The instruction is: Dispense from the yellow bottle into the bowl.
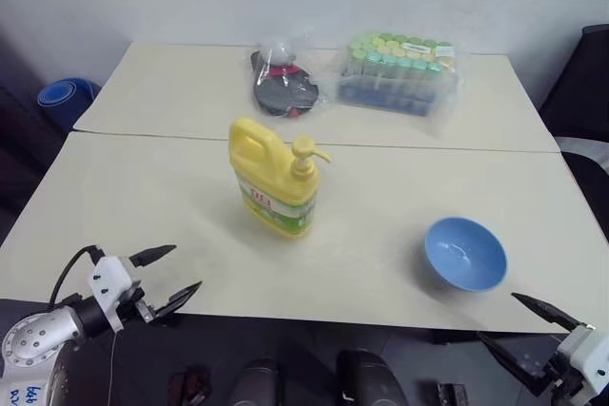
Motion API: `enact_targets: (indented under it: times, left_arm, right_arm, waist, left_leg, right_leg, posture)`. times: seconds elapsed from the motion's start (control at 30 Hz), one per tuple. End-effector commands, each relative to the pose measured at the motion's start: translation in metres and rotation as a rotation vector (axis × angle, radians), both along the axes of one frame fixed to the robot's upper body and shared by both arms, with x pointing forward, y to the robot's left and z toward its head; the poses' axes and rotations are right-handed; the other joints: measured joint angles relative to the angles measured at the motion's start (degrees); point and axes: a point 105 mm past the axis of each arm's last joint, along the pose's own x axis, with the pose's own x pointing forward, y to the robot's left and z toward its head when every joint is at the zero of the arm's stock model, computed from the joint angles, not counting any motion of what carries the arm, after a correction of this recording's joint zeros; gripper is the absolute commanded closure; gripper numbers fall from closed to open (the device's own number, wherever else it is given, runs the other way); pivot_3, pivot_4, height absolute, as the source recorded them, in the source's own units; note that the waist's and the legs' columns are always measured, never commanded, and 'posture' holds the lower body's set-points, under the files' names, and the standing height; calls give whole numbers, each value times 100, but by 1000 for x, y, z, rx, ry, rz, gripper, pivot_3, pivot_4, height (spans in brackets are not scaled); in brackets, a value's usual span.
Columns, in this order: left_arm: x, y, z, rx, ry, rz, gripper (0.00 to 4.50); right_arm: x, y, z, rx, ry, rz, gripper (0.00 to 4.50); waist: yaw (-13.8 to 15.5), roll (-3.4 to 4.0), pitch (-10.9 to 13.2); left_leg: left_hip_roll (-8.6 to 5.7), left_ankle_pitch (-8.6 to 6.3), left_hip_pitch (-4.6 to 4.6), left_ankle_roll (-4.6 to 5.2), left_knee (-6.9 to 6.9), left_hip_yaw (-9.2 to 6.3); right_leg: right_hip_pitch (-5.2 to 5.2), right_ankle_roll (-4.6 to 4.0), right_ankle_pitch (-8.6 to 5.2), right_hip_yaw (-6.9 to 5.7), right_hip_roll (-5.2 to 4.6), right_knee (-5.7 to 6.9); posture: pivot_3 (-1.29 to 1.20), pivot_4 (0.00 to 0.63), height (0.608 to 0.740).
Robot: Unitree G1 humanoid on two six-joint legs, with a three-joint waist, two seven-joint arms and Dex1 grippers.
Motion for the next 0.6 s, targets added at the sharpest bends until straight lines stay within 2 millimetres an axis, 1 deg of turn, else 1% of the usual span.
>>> enact_targets:
  times: [0.03,0.07,0.13,0.2,0.23,0.3,0.4,0.47,0.53,0.6]
  left_arm:
    - [4,-8,9,16,-2,-41,10]
    - [5,-10,11,14,1,-51,10]
    - [9,-22,23,-53,5,-98,10]
    - [10,-34,35,-106,33,-183,10]
    - [10,-44,45,-143,42,-257,10]
    - [10,-59,56,-168,65,-352,10]
    - [10,-79,69,-187,41,-458,10]
    - [10,-90,76,-197,21,-508,10]
    - [10,-97,82,-210,13,-535,10]
    - [10,-101,85,-210,7,-547,10]
  right_arm:
    - [2,-1,10,4,-57,-18,0]
    - [3,0,11,10,-62,-16,0]
    - [6,7,17,41,-68,-2,0]
    - [13,17,24,91,-52,16,0]
    - [20,27,23,118,-11,35,0]
    - [29,40,19,153,57,52,0]
    - [46,45,9,133,105,0,0]
    - [57,46,-3,118,139,-43,0]
    - [65,50,-17,92,173,-58,0]
    - [70,51,-26,73,189,-69,0]
  waist:
    - [10,0,0]
    - [11,0,0]
    - [30,0,0]
    - [28,1,0]
    - [23,1,0]
    - [15,0,0]
    - [-8,12,-5]
    - [-1,13,-4]
    - [8,13,-4]
    - [11,12,-4]
  left_leg:
    - [0,0,0,0,0,0]
    - [0,0,0,0,0,0]
    - [0,0,0,0,1,1]
    - [0,0,-2,0,1,0]
    - [0,0,-2,0,1,-1]
    - [1,1,-1,-1,2,-1]
    - [0,2,0,-2,3,0]
    - [0,2,-2,-3,3,2]
    - [0,3,-4,-5,5,2]
    - [0,3,-5,-5,8,3]
  right_leg:
    - [0,0,0,0,0,0]
    - [0,0,0,0,0,0]
    - [0,0,0,2,-1,0]
    - [0,0,0,2,-2,0]
    - [0,0,0,2,-3,-1]
    - [-1,-1,0,2,-2,4]
    - [-2,-2,-1,3,-2,7]
    - [-7,-5,-3,3,-2,9]
    - [-8,-5,-3,0,2,12]
    - [-8,-5,-3,-1,3,15]
  posture:
    - [0,150,740]
    - [0,150,740]
    - [0,150,740]
    - [0,150,740]
    - [0,150,740]
    - [0,150,740]
    - [0,150,740]
    - [0,150,740]
    - [0,150,740]
    - [0,150,740]
